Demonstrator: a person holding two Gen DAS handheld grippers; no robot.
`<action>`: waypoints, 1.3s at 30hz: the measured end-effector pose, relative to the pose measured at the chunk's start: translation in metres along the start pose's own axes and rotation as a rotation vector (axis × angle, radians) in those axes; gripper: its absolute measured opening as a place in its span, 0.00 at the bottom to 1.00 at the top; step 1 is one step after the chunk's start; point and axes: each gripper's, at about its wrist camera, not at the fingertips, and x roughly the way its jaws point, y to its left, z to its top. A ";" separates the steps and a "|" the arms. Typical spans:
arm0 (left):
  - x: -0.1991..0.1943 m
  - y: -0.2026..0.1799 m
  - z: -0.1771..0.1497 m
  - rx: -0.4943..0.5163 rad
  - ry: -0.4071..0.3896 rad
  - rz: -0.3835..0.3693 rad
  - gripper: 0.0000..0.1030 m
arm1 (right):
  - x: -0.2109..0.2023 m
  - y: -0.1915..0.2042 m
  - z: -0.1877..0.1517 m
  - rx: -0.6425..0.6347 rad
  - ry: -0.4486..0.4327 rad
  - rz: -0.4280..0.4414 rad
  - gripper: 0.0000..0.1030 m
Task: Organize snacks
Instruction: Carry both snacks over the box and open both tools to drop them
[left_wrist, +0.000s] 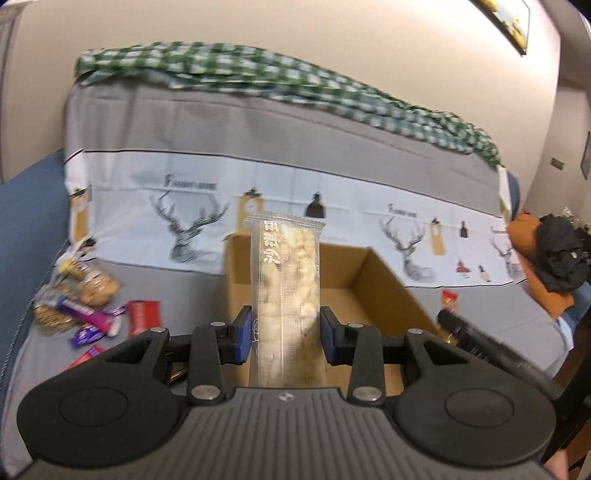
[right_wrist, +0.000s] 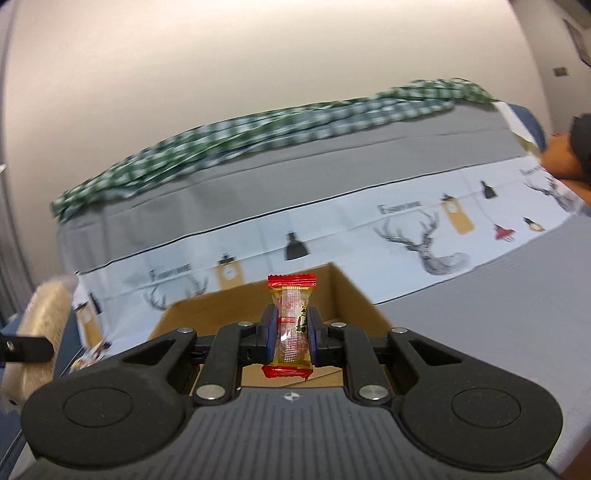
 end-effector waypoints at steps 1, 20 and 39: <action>0.002 -0.006 0.003 0.001 0.000 -0.009 0.40 | 0.000 -0.003 0.000 0.010 -0.002 -0.012 0.17; 0.024 -0.034 0.012 -0.006 0.021 -0.035 0.40 | 0.000 -0.002 0.003 -0.010 -0.019 -0.024 0.17; 0.036 -0.042 0.015 0.018 0.024 -0.036 0.40 | -0.001 -0.001 0.003 -0.046 -0.028 -0.003 0.17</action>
